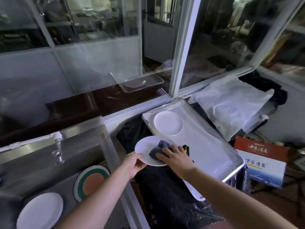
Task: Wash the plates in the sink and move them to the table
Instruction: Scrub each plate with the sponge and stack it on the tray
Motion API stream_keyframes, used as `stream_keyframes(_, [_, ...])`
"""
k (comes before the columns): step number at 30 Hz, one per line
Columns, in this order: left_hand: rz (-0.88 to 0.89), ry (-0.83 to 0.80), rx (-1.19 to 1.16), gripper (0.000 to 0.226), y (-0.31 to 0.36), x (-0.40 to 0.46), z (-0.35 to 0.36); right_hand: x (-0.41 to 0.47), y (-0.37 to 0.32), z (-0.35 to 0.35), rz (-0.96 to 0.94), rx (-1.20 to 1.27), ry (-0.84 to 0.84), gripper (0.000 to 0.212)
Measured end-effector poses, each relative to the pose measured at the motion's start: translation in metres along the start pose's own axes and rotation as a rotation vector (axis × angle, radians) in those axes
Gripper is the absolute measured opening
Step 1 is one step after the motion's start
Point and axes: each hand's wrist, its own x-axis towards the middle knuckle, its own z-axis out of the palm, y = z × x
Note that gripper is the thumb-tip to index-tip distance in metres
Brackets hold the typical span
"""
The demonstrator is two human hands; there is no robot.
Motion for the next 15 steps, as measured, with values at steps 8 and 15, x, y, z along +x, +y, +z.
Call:
stream_keyframes(8, [0.090,0.063,-0.059,0.039,-0.011,0.030,0.057,0.004,0.079,0.026,0.071,0.257,-0.158,0.074])
stream_keyframes(15, [0.105,0.123,-0.130,0.042,-0.022,0.062,0.137,0.031,0.156,0.055,0.163,0.296,-0.227,0.079])
